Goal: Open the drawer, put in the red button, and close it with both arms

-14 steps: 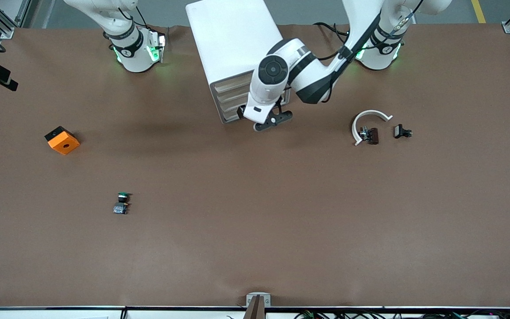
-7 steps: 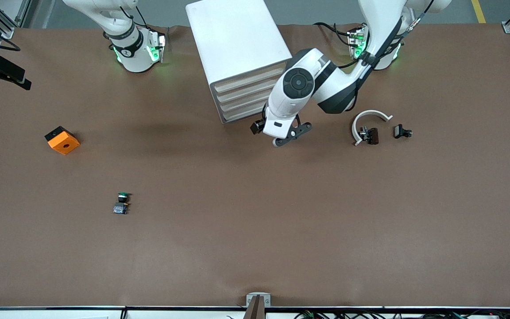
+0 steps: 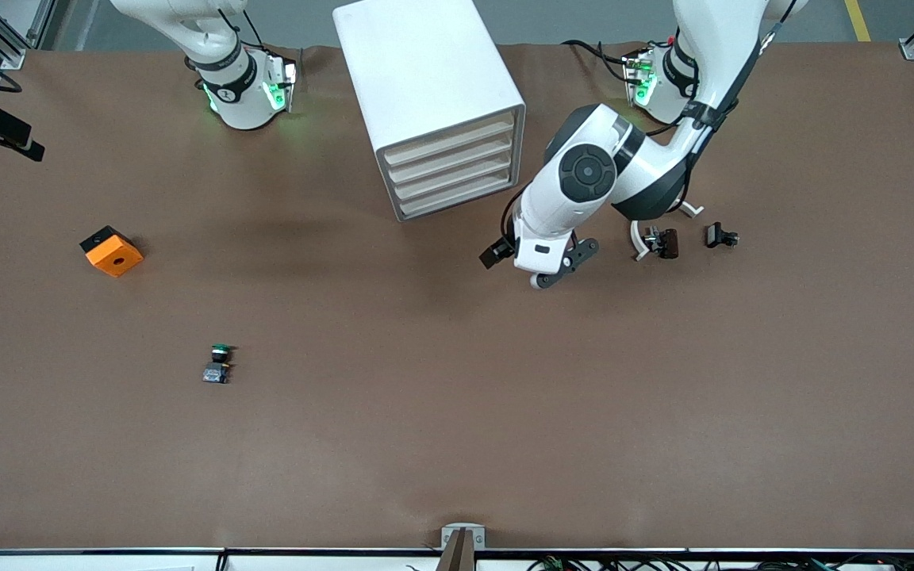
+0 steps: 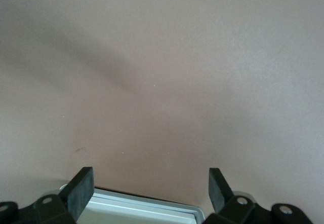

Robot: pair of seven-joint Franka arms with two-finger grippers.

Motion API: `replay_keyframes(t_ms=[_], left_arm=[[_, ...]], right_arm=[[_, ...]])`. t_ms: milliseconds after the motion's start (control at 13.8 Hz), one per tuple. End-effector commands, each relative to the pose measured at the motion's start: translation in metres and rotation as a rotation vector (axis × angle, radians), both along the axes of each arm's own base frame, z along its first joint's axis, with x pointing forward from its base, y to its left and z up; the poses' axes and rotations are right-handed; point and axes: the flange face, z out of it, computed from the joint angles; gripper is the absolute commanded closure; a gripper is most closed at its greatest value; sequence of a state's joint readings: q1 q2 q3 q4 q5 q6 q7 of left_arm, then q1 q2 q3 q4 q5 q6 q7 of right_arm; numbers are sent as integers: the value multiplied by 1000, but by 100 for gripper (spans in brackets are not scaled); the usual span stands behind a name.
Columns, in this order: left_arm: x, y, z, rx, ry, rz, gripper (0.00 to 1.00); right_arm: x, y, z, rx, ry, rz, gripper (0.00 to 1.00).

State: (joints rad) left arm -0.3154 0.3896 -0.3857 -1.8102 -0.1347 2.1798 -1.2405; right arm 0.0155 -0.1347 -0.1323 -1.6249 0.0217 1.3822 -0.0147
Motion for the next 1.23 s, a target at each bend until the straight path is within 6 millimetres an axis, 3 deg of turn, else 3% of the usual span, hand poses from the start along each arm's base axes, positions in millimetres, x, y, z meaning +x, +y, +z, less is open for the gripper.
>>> replay_keyframes(t_ms=[0,218,435,580,798,943,1161], left_arm=[[8,11,14,-12,-15,13,0],[3,18,10,13,24,-106,0],[5,29,27,70,53,-273,0],[-4,31,33,187,31,-389,0],[-21,38,34,326,72,-585,0],[-19,42,45,313,58,-614,0],[-2,74,74,287,21,-617,0]], right_arm=[[-4,1,1,10,-3,-3,0],[-3,2,1,10,-4,-1,0],[-1,4,2,-3,-21,6,0],[0,6,6,-5,-43,10,0],[3,24,11,-45,-72,50,0],[3,31,11,-65,-74,66,0],[2,30,10,-77,-64,67,0]])
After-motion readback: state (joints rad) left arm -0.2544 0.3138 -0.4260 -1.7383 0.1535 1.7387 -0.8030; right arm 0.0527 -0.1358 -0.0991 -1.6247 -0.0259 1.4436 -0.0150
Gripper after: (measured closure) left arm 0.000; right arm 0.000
